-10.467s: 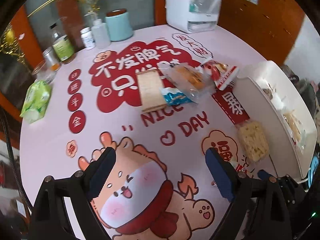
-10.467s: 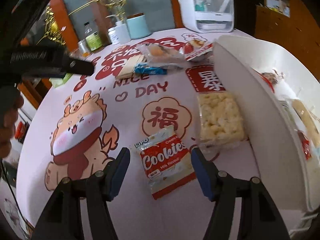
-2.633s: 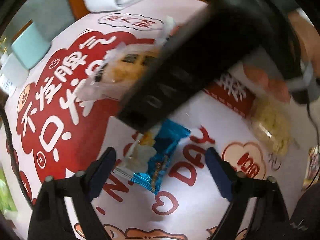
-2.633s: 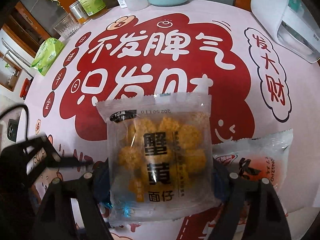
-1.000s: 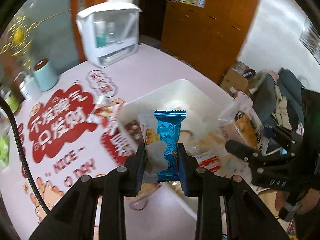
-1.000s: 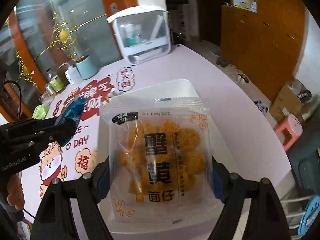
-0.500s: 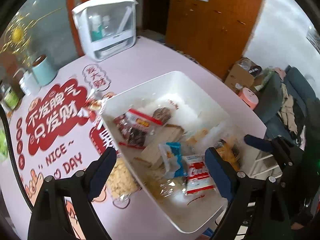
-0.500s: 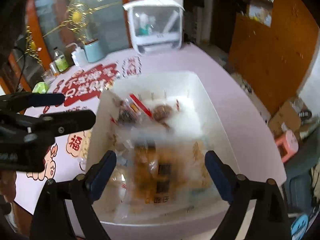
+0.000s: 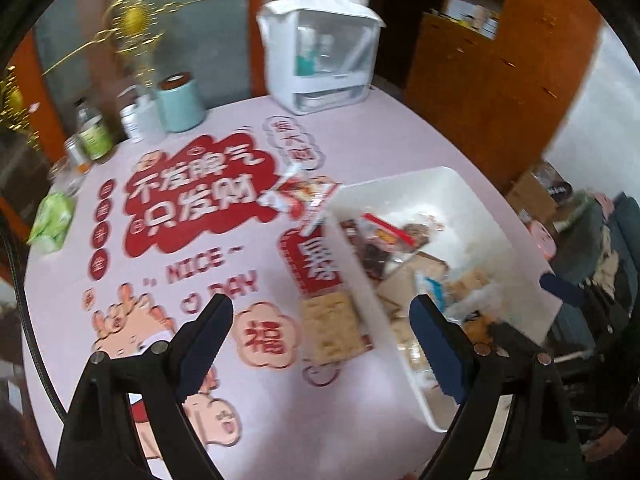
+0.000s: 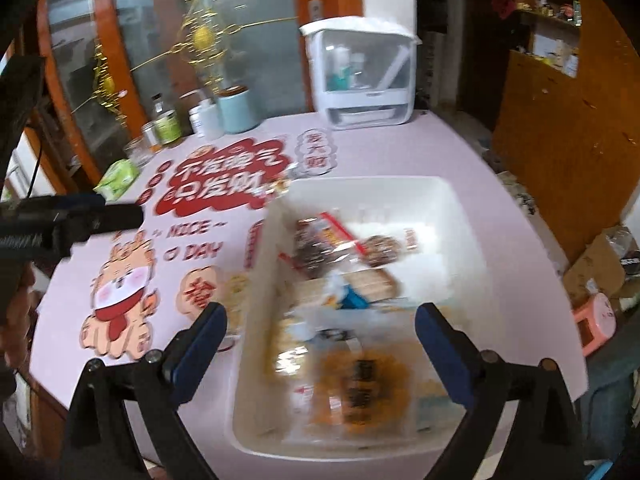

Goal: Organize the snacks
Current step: 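Move both open grippers back over the remaining packets on the table, then grasp the white-and-red packet with the left gripper while the right gripper grasps the cracker bag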

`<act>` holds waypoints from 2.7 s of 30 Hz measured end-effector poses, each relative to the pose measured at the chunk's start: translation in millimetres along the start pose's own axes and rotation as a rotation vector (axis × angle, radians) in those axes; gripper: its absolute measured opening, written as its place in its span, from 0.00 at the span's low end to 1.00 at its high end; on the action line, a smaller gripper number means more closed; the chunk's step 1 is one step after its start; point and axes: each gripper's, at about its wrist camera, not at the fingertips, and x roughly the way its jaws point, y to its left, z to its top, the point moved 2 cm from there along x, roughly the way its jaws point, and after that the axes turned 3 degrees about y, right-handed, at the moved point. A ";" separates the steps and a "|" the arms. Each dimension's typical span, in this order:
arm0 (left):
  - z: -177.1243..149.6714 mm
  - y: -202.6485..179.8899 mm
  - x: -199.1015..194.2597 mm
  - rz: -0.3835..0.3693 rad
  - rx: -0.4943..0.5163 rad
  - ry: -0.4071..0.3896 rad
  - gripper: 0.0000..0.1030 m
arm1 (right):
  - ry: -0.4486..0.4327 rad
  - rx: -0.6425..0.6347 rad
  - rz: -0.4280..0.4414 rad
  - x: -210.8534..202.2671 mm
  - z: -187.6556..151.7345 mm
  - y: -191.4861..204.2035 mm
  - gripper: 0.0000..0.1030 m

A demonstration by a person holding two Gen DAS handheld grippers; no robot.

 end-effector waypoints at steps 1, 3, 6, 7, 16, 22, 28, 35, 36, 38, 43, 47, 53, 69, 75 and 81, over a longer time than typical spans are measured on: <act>-0.6 6.3 -2.3 0.014 -0.008 -0.003 0.87 | 0.002 -0.001 0.013 0.6 -1.2 7.5 0.93; -0.2 18.3 -6.1 0.040 -0.023 -0.009 0.87 | -0.007 -0.010 0.028 0.2 -3.7 22.6 0.93; 2.1 37.6 -13.4 0.074 -0.036 -0.021 0.87 | -0.038 -0.034 0.043 -1.2 -6.9 47.3 0.93; 3.2 42.4 -14.8 0.084 -0.036 -0.025 0.87 | -0.046 -0.046 0.048 -0.5 -7.7 57.2 0.93; 31.7 78.4 -2.9 0.168 0.027 -0.029 0.87 | -0.047 -0.092 0.037 41.9 -23.0 115.1 0.93; 52.5 96.0 31.7 0.150 0.051 0.006 0.87 | -0.077 -0.055 -0.082 77.3 -36.5 134.6 0.93; 69.0 100.6 83.2 0.127 0.117 0.068 0.87 | -0.063 -0.004 -0.174 110.0 -40.9 142.2 0.93; 90.6 104.5 140.9 0.106 0.184 0.140 0.87 | -0.057 0.040 -0.356 134.8 -37.1 141.5 0.93; 94.5 105.7 147.9 0.098 0.186 0.147 0.87 | -0.057 0.042 -0.374 137.7 -35.4 142.2 0.93; 104.7 108.1 165.0 0.083 0.181 0.171 0.87 | -0.051 0.055 -0.429 146.1 -31.8 144.3 0.93; 126.9 113.7 196.5 0.050 0.142 0.204 0.87 | -0.056 0.096 -0.511 156.6 -30.7 152.7 0.93; 143.0 112.5 222.2 0.012 0.103 0.232 0.87 | -0.098 0.115 -0.509 153.7 -30.9 164.1 0.93; 155.1 105.3 256.6 -0.073 0.063 0.295 0.87 | -0.034 0.281 -0.510 173.6 -32.5 139.5 0.93; 165.4 77.2 314.3 -0.225 -0.211 0.400 0.87 | 0.040 0.316 -0.413 192.7 -35.1 131.8 0.85; 167.4 64.8 315.1 -0.176 -0.261 0.396 0.87 | 0.011 0.357 -0.360 186.9 -38.6 118.5 0.53; 164.9 44.6 331.2 -0.087 -0.219 0.450 0.87 | 0.006 0.339 -0.351 186.1 -41.6 121.0 0.52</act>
